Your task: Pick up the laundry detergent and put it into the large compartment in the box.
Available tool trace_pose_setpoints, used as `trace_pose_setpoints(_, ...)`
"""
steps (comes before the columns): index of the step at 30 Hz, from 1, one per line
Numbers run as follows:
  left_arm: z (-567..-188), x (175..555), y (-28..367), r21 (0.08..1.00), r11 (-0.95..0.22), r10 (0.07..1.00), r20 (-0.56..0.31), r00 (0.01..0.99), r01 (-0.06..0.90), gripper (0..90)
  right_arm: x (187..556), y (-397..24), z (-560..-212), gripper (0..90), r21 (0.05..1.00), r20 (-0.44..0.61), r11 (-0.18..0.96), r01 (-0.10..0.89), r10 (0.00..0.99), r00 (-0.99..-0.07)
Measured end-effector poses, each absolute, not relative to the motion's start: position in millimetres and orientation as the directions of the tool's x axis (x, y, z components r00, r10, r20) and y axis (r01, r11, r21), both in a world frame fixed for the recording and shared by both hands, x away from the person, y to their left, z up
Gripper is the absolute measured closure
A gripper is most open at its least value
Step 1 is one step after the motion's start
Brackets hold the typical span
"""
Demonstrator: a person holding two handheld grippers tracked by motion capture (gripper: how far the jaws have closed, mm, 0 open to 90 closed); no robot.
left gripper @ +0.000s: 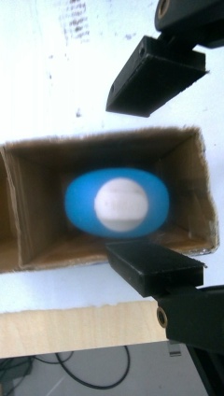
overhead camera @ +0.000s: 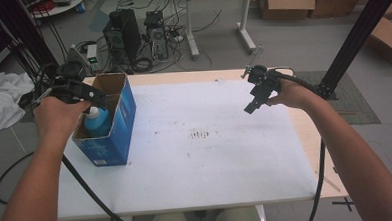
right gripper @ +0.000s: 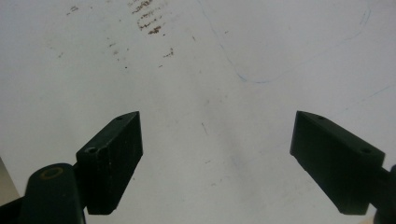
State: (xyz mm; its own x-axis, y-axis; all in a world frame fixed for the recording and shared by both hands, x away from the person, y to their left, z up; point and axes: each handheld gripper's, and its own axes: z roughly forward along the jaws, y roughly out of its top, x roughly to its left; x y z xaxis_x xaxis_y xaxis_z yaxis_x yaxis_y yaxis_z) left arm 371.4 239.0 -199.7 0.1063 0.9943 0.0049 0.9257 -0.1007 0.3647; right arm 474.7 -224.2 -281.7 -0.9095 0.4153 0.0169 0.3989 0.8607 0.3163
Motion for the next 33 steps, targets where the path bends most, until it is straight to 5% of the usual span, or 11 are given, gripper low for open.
trace_pose_setpoints(33, -174, 349, 126, 0.403, -0.492, 0.857, 0.069, 0.511, 0.771, 18.5, 460, -221, -272, 17.0, 0.335, 0.007, 0.859, 0.388, 0.410, -0.912)
